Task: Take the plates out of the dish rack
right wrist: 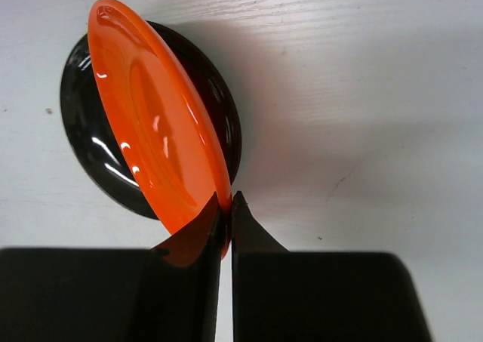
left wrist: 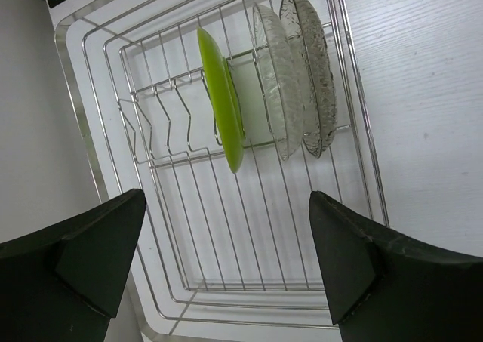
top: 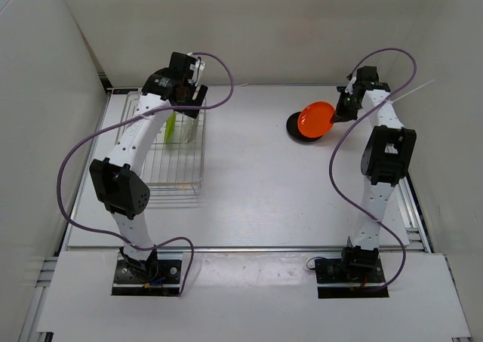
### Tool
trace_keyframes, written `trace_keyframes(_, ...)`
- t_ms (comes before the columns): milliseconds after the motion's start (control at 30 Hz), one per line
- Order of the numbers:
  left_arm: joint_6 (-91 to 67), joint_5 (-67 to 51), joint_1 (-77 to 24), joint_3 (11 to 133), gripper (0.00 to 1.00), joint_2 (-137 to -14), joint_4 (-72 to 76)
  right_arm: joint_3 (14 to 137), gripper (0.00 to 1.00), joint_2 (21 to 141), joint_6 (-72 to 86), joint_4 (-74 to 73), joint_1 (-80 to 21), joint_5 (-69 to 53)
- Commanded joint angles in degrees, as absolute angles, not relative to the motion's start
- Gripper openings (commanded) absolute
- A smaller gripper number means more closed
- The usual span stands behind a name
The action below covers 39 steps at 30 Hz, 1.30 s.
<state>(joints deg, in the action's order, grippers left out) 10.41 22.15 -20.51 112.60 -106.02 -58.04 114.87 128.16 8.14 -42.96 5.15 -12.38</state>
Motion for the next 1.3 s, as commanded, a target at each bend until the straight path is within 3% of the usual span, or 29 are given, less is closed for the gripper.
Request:
trace_keyframes(0,9.4,16.6,-19.9,115.8,1.00,-104.2,-59.5,118.3,0.04,130.0,7.0,-42.2,5.2,-12.3)
trace_keyframes(167,9.4,16.1,-19.9,115.0,1.00,-102.7,-58.4,119.0,0.08,131.0,7.0,-43.6,5.2,-12.9)
trace_keyframes(300,8.9,15.6,-19.3,115.0,1.00,-102.7,-59.0,119.0,0.20,131.0,7.0,-43.6,5.2,-13.4)
trace_keyframes(600,8.9,16.1,-18.8,113.3,1.00,-101.0,-58.4,119.0,0.24,131.0,6.5,-44.1,4.7,-13.4)
trace_keyframes(733,7.7,14.3,-17.6,112.4,1.00,-101.0,-58.4,117.6,0.31,130.2,6.5,-44.1,4.7,-13.4)
trace_keyframes(933,2.9,5.6,-11.8,109.9,1.00,-101.0,-56.5,117.6,0.59,123.0,2.9,-49.0,4.1,-14.9)
trace_keyframes(967,2.4,1.9,-10.8,109.9,1.00,-101.8,-56.5,117.6,0.76,121.7,1.8,-49.8,3.5,-15.4)
trace_keyframes(1067,0.9,-4.0,-6.5,111.0,1.00,-104.1,-56.0,112.4,0.98,114.6,-2.1,-51.0,1.5,-14.9)
trace_keyframes(1267,1.5,-5.3,-4.7,111.0,0.98,-107.6,-52.1,100.1,0.90,100.7,-2.8,-48.7,-0.5,-18.2)
